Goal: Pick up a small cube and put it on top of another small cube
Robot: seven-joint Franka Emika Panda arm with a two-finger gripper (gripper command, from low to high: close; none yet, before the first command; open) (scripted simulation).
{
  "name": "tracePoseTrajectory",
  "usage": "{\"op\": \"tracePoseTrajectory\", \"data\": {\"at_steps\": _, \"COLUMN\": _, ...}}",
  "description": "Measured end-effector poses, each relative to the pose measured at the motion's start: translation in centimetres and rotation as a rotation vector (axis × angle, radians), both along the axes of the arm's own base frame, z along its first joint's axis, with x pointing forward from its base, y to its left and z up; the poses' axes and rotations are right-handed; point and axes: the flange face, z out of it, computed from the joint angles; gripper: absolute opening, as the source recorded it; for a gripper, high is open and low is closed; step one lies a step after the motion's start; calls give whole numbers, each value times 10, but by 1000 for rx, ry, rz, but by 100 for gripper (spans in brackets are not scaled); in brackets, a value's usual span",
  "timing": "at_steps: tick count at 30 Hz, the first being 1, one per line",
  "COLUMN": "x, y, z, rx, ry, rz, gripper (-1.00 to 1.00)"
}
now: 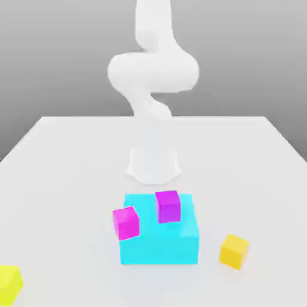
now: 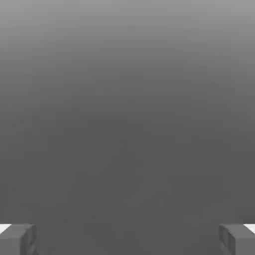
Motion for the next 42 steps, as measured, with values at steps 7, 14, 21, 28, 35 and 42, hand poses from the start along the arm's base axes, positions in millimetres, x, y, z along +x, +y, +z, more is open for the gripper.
{"op": "tracePoseTrajectory", "data": {"at_steps": 7, "x": 62, "y": 60, "z": -146, "rx": -92, "ry": 213, "rz": 257, "gripper": 0}}
{"op": "tracePoseTrajectory", "data": {"at_steps": 14, "x": 62, "y": 121, "z": -296, "rx": -198, "ry": 410, "rz": 514, "gripper": 0}}
{"op": "tracePoseTrajectory", "data": {"at_steps": 21, "x": 9, "y": 164, "z": -437, "rx": -326, "ry": 599, "rz": 782, "gripper": 0}}
{"op": "tracePoseTrajectory", "data": {"at_steps": 28, "x": -8, "y": 165, "z": -525, "rx": -359, "ry": 652, "rz": 843, "gripper": 0}}
{"op": "tracePoseTrajectory", "data": {"at_steps": 35, "x": -10, "y": 165, "z": -538, "rx": -358, "ry": 653, "rz": 843, "gripper": -100}}
{"op": "tracePoseTrajectory", "data": {"at_steps": 42, "x": -7, "y": 163, "z": -479, "rx": -356, "ry": 655, "rz": 835, "gripper": -100}}
